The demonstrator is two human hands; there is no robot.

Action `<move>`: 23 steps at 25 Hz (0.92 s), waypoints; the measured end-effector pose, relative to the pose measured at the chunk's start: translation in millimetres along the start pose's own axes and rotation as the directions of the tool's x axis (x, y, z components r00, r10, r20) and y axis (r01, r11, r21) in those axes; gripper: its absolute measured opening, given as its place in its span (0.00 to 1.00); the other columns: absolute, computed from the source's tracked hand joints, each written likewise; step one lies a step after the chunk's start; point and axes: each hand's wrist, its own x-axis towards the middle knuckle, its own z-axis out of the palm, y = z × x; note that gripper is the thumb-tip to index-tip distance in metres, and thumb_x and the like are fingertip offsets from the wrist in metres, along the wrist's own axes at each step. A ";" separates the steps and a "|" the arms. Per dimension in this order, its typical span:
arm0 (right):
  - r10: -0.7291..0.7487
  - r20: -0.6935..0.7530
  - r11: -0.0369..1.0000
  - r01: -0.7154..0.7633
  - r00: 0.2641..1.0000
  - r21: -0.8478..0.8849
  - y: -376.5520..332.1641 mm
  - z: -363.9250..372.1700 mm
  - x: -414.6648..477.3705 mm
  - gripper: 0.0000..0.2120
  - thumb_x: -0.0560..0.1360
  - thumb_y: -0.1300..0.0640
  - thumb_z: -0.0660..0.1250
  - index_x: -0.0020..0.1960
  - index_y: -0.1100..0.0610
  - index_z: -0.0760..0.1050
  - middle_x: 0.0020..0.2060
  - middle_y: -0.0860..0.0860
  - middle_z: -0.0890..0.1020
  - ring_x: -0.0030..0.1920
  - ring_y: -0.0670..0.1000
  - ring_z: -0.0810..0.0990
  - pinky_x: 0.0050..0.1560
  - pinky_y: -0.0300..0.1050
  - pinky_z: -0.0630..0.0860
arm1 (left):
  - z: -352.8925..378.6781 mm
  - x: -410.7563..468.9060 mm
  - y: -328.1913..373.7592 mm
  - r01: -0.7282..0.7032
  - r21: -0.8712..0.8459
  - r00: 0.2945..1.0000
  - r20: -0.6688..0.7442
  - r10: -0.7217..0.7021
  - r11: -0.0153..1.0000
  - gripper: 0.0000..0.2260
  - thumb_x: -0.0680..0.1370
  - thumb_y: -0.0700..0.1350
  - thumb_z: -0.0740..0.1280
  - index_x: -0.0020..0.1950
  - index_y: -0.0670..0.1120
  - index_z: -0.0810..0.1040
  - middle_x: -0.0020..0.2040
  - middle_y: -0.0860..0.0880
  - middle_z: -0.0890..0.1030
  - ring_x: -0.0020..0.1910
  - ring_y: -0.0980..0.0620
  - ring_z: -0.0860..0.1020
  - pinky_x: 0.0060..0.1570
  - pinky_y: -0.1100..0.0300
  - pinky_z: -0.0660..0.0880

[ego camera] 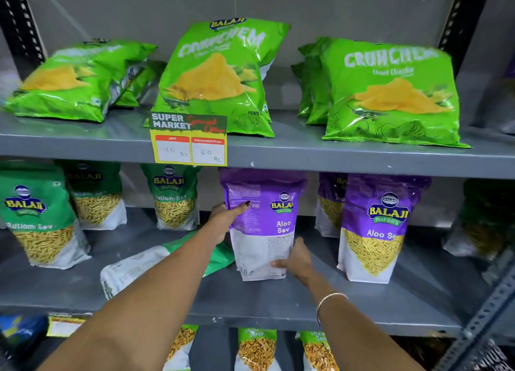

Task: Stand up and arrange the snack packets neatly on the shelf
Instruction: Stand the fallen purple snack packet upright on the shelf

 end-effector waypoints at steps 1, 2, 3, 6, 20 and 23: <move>0.002 -0.035 0.999 -0.001 0.999 0.034 3.4 6.2 4.9 0.31 0.57 0.67 0.79 0.49 0.59 0.61 0.58 0.63 0.74 0.59 0.60 0.74 0.58 0.51 0.72 | 0.2 2.2 -0.3 -0.021 0.006 1.000 0.021 0.021 1.000 0.06 0.74 0.39 0.69 0.39 0.45 0.74 0.18 0.56 0.79 0.17 0.58 0.75 0.24 0.67 0.75; 0.003 -0.047 0.999 -0.001 0.999 0.043 5.4 10.7 7.5 0.32 0.57 0.68 0.79 0.49 0.59 0.61 0.58 0.64 0.73 0.59 0.60 0.74 0.57 0.51 0.72 | -1.3 4.2 -1.5 -0.041 -0.003 0.998 0.037 0.041 0.999 0.03 0.74 0.38 0.68 0.42 0.44 0.75 0.18 0.55 0.79 0.14 0.58 0.74 0.20 0.69 0.74; -0.005 -0.063 0.999 0.007 0.998 0.043 5.9 13.2 9.1 0.32 0.56 0.68 0.79 0.49 0.59 0.60 0.58 0.64 0.73 0.59 0.60 0.73 0.58 0.51 0.72 | -2.6 6.9 -4.3 -0.055 -0.010 0.997 0.048 0.055 0.998 0.02 0.75 0.37 0.68 0.44 0.43 0.76 0.18 0.55 0.79 0.13 0.59 0.73 0.19 0.70 0.73; 0.025 -0.055 1.000 -0.025 0.998 0.000 9.9 16.5 14.2 0.31 0.58 0.67 0.79 0.49 0.59 0.60 0.58 0.63 0.74 0.60 0.60 0.74 0.60 0.53 0.73 | -9.7 10.2 -11.3 -0.006 -0.030 0.992 0.129 0.010 1.000 0.03 0.73 0.39 0.69 0.44 0.46 0.77 0.26 0.53 0.82 0.19 0.60 0.77 0.28 0.71 0.75; 0.078 0.287 0.991 -0.106 0.955 0.084 3.3 9.4 2.4 0.21 0.69 0.69 0.70 0.59 0.58 0.71 0.43 0.49 0.76 0.36 0.42 0.75 0.28 0.27 0.74 | -26.0 7.9 -44.5 0.187 0.333 0.929 0.245 -0.276 0.924 0.06 0.75 0.36 0.67 0.44 0.47 0.73 0.44 0.51 0.76 0.55 0.52 0.71 0.56 0.57 0.65; 0.047 0.368 0.995 -0.076 0.929 0.063 2.8 20.8 4.8 0.46 0.55 0.52 0.82 0.67 0.59 0.64 0.54 0.46 0.78 0.52 0.41 0.79 0.54 0.34 0.78 | -12.1 10.1 -49.7 0.133 0.250 0.956 0.225 -0.191 0.959 0.25 0.70 0.34 0.72 0.65 0.40 0.67 0.57 0.42 0.77 0.56 0.49 0.72 0.50 0.62 0.68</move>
